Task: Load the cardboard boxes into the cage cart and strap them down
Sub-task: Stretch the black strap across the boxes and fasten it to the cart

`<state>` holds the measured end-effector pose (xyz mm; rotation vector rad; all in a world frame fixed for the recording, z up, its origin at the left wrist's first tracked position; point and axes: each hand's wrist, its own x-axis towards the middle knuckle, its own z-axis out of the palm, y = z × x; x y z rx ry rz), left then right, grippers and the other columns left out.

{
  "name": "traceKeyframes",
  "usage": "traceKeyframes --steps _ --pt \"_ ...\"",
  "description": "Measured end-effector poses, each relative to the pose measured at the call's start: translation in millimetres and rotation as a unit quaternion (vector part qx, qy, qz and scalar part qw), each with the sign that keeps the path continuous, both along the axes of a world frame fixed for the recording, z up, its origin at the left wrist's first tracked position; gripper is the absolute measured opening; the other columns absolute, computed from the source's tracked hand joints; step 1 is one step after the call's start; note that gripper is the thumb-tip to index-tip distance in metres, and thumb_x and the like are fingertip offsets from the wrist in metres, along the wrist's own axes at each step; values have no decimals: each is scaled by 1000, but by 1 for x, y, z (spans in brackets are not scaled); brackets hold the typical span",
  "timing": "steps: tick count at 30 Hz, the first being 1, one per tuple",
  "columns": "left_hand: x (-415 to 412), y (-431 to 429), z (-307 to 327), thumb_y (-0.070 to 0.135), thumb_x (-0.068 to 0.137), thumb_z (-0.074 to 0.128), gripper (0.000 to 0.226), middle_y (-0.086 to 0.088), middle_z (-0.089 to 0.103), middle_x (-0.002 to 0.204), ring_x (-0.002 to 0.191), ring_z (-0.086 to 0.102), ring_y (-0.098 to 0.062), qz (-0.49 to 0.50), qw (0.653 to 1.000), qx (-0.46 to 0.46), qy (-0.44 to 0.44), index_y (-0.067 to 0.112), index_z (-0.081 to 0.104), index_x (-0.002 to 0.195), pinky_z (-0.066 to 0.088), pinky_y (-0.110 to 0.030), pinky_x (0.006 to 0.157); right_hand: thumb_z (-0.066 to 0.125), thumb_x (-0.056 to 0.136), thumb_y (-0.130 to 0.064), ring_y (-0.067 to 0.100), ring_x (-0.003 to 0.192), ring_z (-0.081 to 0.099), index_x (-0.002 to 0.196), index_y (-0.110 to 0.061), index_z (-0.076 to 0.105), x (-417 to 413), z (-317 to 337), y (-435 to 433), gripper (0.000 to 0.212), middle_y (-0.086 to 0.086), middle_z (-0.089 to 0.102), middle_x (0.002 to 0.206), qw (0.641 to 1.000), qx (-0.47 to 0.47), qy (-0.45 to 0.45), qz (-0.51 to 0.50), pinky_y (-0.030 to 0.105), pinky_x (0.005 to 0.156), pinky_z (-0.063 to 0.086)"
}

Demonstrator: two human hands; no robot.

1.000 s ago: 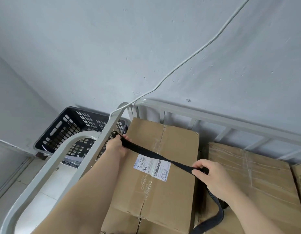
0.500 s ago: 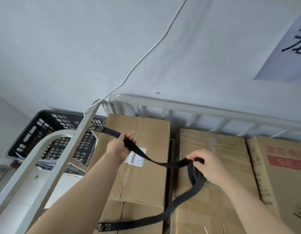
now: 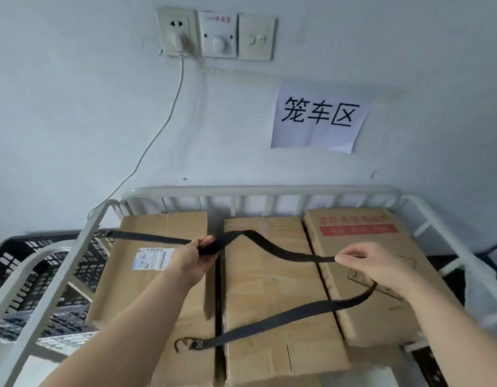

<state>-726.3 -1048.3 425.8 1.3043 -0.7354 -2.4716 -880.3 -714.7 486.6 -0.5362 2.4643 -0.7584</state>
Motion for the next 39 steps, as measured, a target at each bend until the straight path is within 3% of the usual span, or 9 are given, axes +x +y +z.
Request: traceKeyframes --steps 6,11,18,22,28,30,32,35,39 --pt "7 85 24 17 104 33 27 -2 49 67 63 49 -14 -102 994 7 27 7 54 91 47 -32 90 64 87 -33 6 87 60 91 -38 63 47 26 111 7 -15 65 93 993 30 86 -80 32 78 50" --pt "14 144 31 19 103 38 24 -7 63 80 77 61 -17 -146 989 3 37 6 58 101 52 -37 86 64 88 -24 11 84 60 86 -28 63 77 28 179 4 -9 65 88 981 36 134 -137 34 74 49" --pt "-15 233 49 16 104 36 26 -13 65 94 84 63 -23 -151 986 -41 54 7 54 88 46 -39 96 64 85 -42 11 72 60 78 -25 64 64 39 273 18 -8 64 74 971 49 181 -148 34 67 50" --pt "-42 296 49 16 104 37 24 -11 65 94 83 63 -20 -140 988 -41 58 8 54 89 45 -36 91 58 89 -41 9 52 54 67 -22 61 33 39 332 29 -4 57 54 970 67 211 -101 30 49 37" --pt "-68 375 43 16 100 47 19 -6 69 89 84 64 -17 -144 988 -54 23 8 60 90 49 -33 90 52 93 -24 8 55 64 76 -22 62 3 11 386 20 -3 68 64 992 43 110 -38 30 59 54" --pt "-77 396 38 16 99 50 19 -5 72 81 83 64 -17 -159 986 -56 15 6 62 89 52 -30 77 54 91 -24 8 63 65 89 -27 59 -3 -4 391 6 -8 68 75 993 60 102 -20 33 65 56" --pt "-88 414 33 17 100 49 17 -3 73 83 80 65 -15 -176 982 -64 1 9 62 91 53 -28 65 61 87 -27 8 69 63 95 -29 54 -8 -19 395 11 -10 64 83 995 51 81 -16 32 67 54" --pt "-105 432 23 19 99 50 14 0 74 85 75 66 -10 -206 975 -81 -20 13 61 96 54 -24 57 68 79 -28 7 64 57 87 -27 54 -13 -34 399 16 -6 61 77 1000 -10 -16 -21 24 60 43" --pt "-126 446 4 22 99 52 16 -2 75 94 82 65 -13 -253 961 -106 -33 13 65 95 53 -24 59 73 67 -35 6 61 55 81 -21 62 -21 -45 414 23 -4 57 70 996 -7 -92 11 24 62 44"
